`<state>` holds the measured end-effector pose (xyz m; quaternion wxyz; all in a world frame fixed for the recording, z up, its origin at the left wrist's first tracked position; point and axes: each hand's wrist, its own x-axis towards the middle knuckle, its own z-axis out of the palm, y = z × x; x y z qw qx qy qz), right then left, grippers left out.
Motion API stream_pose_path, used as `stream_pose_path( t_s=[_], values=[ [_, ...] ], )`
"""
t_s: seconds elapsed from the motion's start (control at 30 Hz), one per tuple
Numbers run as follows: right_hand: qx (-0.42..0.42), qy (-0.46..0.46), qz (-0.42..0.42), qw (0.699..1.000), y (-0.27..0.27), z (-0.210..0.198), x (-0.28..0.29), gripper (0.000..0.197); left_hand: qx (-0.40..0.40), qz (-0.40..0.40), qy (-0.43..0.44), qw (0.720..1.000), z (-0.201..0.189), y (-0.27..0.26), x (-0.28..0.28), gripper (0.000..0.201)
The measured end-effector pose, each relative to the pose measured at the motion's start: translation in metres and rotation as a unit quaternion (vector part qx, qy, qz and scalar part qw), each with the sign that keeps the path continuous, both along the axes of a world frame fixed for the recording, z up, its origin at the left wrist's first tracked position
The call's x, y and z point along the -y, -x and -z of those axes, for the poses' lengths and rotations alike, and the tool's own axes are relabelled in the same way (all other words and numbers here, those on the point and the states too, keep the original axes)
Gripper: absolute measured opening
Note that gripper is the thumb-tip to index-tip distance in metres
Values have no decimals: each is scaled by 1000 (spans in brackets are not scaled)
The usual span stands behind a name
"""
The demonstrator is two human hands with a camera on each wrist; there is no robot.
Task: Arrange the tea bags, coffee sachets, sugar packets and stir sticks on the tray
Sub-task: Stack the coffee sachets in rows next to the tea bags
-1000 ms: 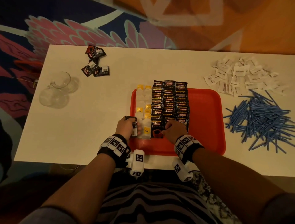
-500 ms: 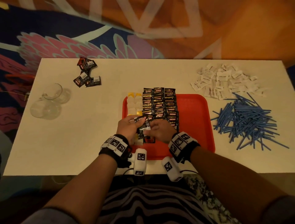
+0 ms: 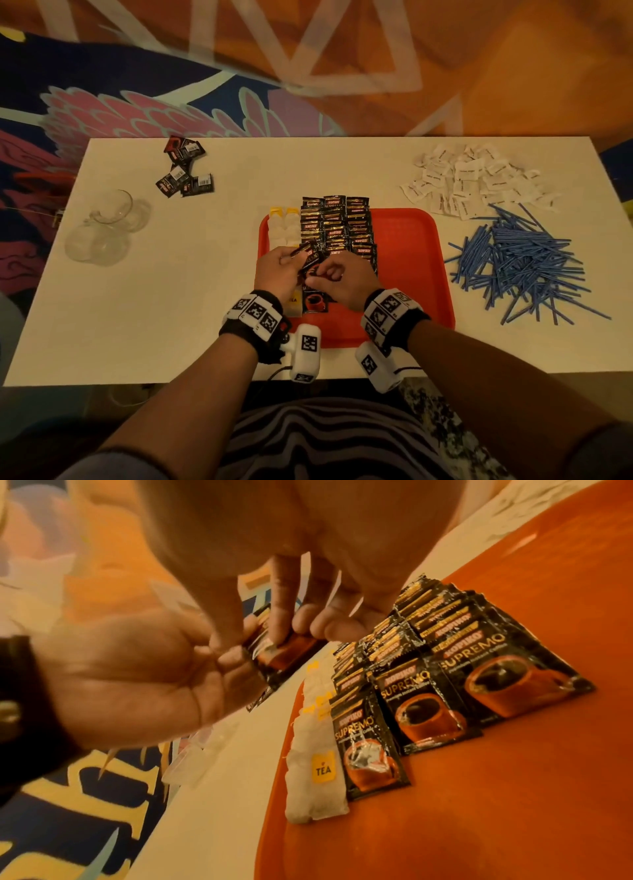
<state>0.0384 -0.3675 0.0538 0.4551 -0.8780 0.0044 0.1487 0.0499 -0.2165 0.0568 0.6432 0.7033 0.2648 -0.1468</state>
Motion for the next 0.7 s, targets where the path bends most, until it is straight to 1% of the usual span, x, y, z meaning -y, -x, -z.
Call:
stream_pose_path(
  t_s=[0.07, 0.1, 0.13, 0.2, 0.27, 0.3, 0.33, 0.4, 0.5, 0.57, 0.63, 0.7],
  values=[
    [-8, -3, 43, 999, 0, 3, 7, 25, -11, -3, 19, 1000, 4, 0, -3, 7],
    [-28, -12, 65, 997, 0, 6, 10, 26, -16, -2, 35, 999, 6, 0, -3, 6],
    [-56, -19, 72, 996, -1, 7, 13, 28, -21, 1, 49, 999, 6, 1, -3, 5],
    [-110, -16, 58, 992, -2, 11, 13, 33, -36, 12, 71, 997, 6, 3, -1, 9],
    [-139, -35, 68, 987, -1, 13, 13, 33, -48, 13, 83, 995, 9, 3, 1, 7],
    [-146, -47, 78, 985, 0, 13, 14, 30, -48, 15, 75, 996, 10, 3, 2, 6],
    [-146, -49, 83, 985, 1, 14, 15, 27, -45, 18, 62, 997, 13, 3, 3, 7],
    [-127, -10, 60, 990, 3, 16, 18, 25, -45, 32, 37, 998, 17, 4, 6, 11],
    [-121, 24, 37, 992, 7, 15, 20, 31, -56, 23, 8, 998, 22, 7, 11, 10],
    [-124, 40, 27, 991, 10, 19, 24, 33, -52, 26, -28, 998, 26, 8, 13, 6],
    [-139, 72, 18, 988, 13, 23, 29, 33, -25, 69, -106, 992, 27, 11, 12, 6],
    [-170, 93, 26, 981, 16, 31, 37, 33, 13, 152, -197, 968, 28, 16, 9, 8]
  ],
)
